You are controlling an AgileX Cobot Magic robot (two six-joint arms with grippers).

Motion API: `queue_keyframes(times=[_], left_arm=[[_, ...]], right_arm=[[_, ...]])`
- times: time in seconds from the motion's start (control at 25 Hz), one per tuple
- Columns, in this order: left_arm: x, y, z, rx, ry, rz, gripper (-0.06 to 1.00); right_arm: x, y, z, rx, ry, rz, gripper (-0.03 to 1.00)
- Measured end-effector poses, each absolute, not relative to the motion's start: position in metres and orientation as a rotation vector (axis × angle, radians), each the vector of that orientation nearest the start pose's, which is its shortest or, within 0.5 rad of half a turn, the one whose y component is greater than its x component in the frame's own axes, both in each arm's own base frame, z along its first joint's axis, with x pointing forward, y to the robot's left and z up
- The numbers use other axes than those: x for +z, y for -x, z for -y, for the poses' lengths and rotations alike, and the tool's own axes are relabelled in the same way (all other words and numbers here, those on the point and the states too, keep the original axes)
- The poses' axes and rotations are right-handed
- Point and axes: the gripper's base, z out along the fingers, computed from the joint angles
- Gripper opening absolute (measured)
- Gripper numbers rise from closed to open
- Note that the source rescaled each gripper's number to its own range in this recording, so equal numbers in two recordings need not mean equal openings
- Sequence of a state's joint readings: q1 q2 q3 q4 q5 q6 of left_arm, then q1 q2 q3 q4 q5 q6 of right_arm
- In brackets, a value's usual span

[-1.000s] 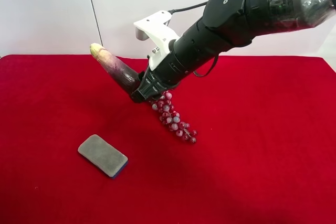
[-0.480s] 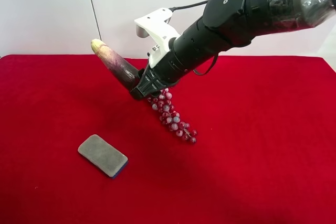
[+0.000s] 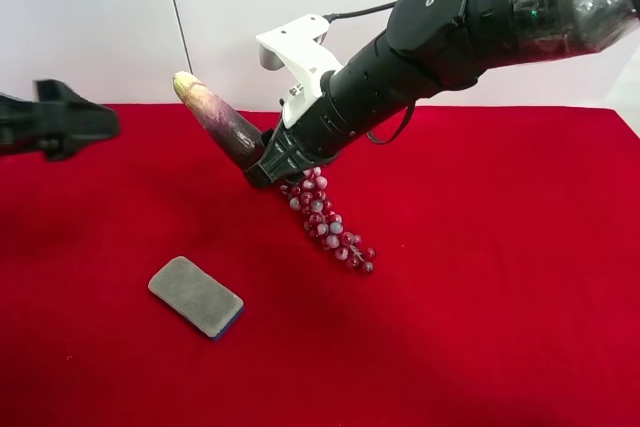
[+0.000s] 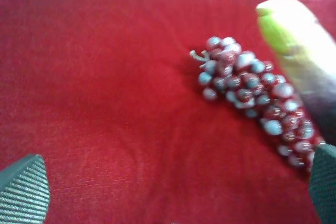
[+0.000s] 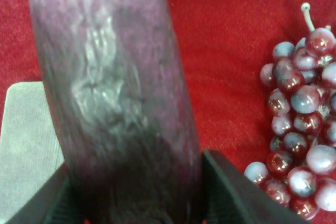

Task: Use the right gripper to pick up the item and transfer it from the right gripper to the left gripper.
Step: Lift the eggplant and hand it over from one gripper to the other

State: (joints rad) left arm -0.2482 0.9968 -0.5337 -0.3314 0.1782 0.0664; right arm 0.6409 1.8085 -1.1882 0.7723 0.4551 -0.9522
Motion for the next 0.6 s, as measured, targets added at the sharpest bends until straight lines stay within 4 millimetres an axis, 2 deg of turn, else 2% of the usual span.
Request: queue_keyframes(times=[0.16,0.28,0.48,0.6], left_arm=[[0.240,-0.211,0.060,-0.338,-0.007,-2.190,1.00],[0.234,-0.217,0.076,-0.363,-0.068,-2.191,1.00],[0.252,-0.218,0.112,-0.457,-0.203,-2.106,1.00],[0.265,-0.220,0.121,-0.488,-0.225,-2.065,1.00]], right_arm=[[0.214,-0.294,-0.254,0.566,1.165,-2.165,0.02],[0.214,-0.293,-0.255,0.562,1.165,-2.160,0.02],[0.215,-0.289,-0.262,0.564,1.182,-2.143,0.02],[0.215,-0.288,-0.262,0.564,1.183,-2.142,0.02]])
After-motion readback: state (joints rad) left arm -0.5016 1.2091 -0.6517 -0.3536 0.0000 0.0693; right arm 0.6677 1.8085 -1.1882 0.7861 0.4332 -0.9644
